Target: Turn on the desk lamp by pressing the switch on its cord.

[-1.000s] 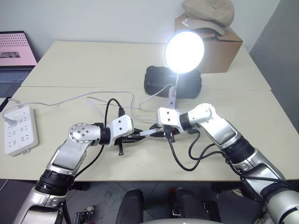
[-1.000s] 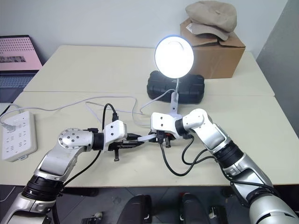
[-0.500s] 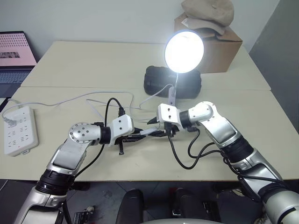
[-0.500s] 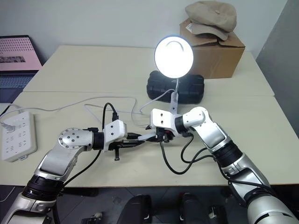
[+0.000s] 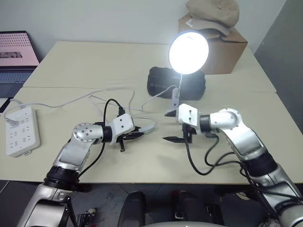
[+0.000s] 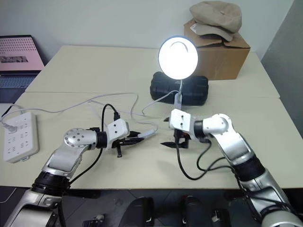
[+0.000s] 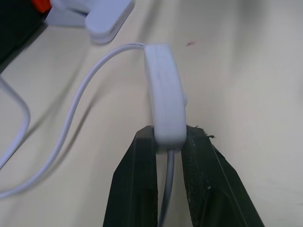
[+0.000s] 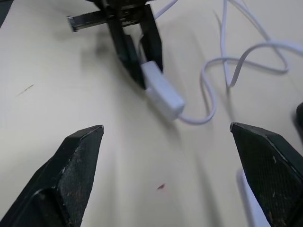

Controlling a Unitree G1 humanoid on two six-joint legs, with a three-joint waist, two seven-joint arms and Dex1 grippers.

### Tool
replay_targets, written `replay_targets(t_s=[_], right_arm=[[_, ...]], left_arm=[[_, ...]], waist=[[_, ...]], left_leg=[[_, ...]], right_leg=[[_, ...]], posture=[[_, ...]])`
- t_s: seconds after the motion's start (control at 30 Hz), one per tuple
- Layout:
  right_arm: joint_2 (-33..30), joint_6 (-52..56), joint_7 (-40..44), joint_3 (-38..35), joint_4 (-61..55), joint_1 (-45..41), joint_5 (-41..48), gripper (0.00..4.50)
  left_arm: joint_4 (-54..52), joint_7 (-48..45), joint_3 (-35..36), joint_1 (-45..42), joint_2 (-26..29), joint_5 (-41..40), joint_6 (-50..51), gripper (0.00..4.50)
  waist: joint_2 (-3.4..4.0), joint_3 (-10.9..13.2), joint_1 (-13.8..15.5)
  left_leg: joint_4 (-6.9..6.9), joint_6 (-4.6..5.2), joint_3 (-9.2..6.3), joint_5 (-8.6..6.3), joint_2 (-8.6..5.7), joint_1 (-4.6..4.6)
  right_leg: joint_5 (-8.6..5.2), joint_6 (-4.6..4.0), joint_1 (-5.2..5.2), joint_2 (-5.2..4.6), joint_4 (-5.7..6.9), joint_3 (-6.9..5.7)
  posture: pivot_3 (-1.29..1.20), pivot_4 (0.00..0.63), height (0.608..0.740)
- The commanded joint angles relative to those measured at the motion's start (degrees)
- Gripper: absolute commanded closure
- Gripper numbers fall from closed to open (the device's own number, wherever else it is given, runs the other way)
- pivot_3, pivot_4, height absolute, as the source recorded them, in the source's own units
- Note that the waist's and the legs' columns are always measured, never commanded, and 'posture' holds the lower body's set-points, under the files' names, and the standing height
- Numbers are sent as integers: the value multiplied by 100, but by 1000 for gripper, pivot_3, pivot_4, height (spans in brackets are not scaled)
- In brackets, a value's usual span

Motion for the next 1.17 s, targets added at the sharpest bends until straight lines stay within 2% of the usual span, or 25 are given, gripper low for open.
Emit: replay_targets(t_s=[0.03,0.17,0.23,0.27,0.43,0.5,0.53,0.73,0.83,0.9,1.03,1.17], right_arm=[[-110,471,-241,-363,-811,205,224,0],[-197,802,-436,-487,-1135,496,312,0],[-203,894,-525,-514,-1201,565,331,0],[-208,919,-549,-520,-1217,581,341,0],[-257,955,-607,-508,-1229,592,390,0],[-302,911,-600,-533,-1138,574,408,0],[-335,863,-593,-548,-1084,569,414,0],[-443,460,-549,-936,-974,634,666,0],[-425,249,-555,-1214,-947,662,884,0],[-506,70,-464,-1398,-972,737,1000,0],[-1129,226,272,-1829,-1297,1112,1694,0],[-1379,273,341,-1969,-1391,1201,1949,0]], left_arm=[[256,75,-60,-241,-133,117,-374,4116],[409,36,-40,-311,-206,85,-403,4116],[428,17,-28,-321,-199,75,-402,3410],[404,-26,-25,-306,-178,52,-386,3341],[235,-73,31,-197,-100,24,-366,2425],[-252,-33,267,111,46,-156,-169,2111],[-592,-82,415,321,155,-334,29,1766],[-2574,-24,1498,1737,690,-1518,1645,1700],[-3220,232,2120,2434,812,-1826,2184,1700],[-3491,371,2571,2815,826,-1979,2358,1700],[-3845,500,3354,3239,893,-2244,2565,1700],[-3910,368,3539,3381,1036,-2370,2552,1700]], waist=[[0,0,-25],[-1,-1,-21],[-1,-1,-21],[-1,-1,-21],[-2,-1,-19],[-2,-1,-22],[-2,-1,-44],[-2,-1,-95],[-1,0,-129],[-1,0,-134],[-1,0,-65],[0,0,-14]], left_leg=[[0,0,3,0,1,1],[0,0,-2,0,2,2],[0,0,-3,0,1,2],[0,0,-1,0,1,2],[0,0,-1,0,0,2],[0,0,-1,0,0,1],[0,0,-1,0,0,1],[-6,-1,-4,0,5,1],[-5,-1,-2,-1,5,5],[-5,-1,-6,0,3,7],[-4,-1,-13,-1,1,10],[-5,-2,-13,-1,1,12]], right_leg=[[0,0,-2,1,0,3],[1,0,-2,3,4,0],[1,0,-1,3,3,-1],[1,0,-1,3,3,2],[0,1,-1,3,2,2],[0,1,-1,2,2,2],[0,1,-2,2,1,2],[-3,-3,-4,2,0,-2],[-3,-2,1,-1,-2,3],[-3,-1,2,-2,-1,-1],[-4,-3,8,-6,-5,-9],[-5,-6,7,-6,-5,-8]], posture=[[0,150,740],[0,150,740],[0,150,740],[0,150,740],[0,150,740],[0,150,740],[0,150,740],[0,150,740],[0,150,740],[0,150,740],[0,150,740],[0,150,740]])
